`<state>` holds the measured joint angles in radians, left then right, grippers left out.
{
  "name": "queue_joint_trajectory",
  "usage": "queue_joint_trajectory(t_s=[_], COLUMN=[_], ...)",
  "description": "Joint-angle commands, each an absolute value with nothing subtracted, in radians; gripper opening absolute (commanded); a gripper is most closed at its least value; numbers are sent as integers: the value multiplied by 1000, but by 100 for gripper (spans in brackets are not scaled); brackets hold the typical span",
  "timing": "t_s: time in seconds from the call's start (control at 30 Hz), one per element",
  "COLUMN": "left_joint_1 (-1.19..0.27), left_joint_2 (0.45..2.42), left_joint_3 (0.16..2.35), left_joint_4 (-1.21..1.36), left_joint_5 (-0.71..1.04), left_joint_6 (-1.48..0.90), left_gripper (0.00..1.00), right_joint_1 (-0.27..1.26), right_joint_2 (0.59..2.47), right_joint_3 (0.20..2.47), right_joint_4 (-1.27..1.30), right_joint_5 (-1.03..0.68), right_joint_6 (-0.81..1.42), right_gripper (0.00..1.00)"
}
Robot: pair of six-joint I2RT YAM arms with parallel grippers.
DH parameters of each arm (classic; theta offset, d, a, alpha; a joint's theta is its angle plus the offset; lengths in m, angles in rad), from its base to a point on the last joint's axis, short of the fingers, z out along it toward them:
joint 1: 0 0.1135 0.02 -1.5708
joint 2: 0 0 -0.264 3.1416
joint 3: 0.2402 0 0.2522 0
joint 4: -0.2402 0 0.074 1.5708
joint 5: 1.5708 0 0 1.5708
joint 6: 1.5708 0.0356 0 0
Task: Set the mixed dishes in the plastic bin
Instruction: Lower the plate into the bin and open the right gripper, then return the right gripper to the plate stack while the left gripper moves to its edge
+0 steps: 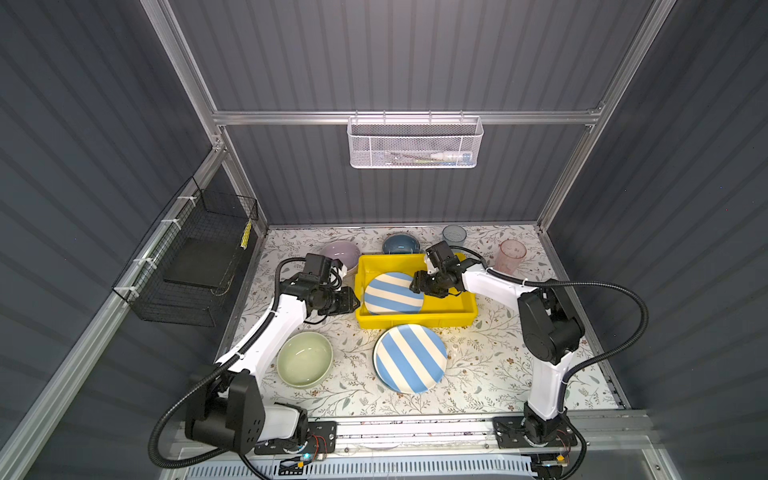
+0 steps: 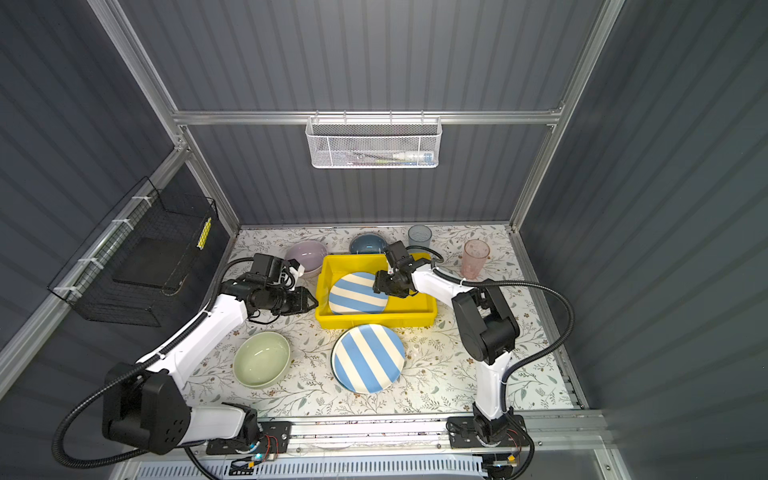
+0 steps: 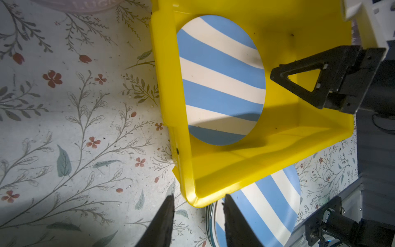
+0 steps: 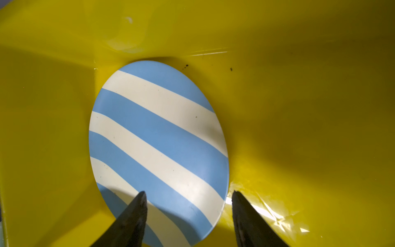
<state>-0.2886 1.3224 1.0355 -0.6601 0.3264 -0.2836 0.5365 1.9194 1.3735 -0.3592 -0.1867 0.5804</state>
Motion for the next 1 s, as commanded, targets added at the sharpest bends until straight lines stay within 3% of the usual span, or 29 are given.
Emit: queue_joint_trajectory(t_s=[0.0,0.27,0.63,0.97], left_joint_1=[-295,-329,-580,-670], left_joint_2=[1244,1107,1132,1223], left_joint_3=[1005,922,852,780], left_joint_4=[-751,-793,-706,-605], left_joint_5=[371,457,337,276], left_joint_6=[-252,-253,-326,-359], left_gripper=[43,45,37,33], right_joint_1=[535,536,594,653], right_joint_2=[1805,1496,1061,894], right_joint_3=[1343,1171,839,555], right_joint_4=[-382,-433,-531,-432], right_joint_5=[-186,-222,-244,-239], right_joint_6=[543,520,603,746], right_gripper=[64,64,61,57])
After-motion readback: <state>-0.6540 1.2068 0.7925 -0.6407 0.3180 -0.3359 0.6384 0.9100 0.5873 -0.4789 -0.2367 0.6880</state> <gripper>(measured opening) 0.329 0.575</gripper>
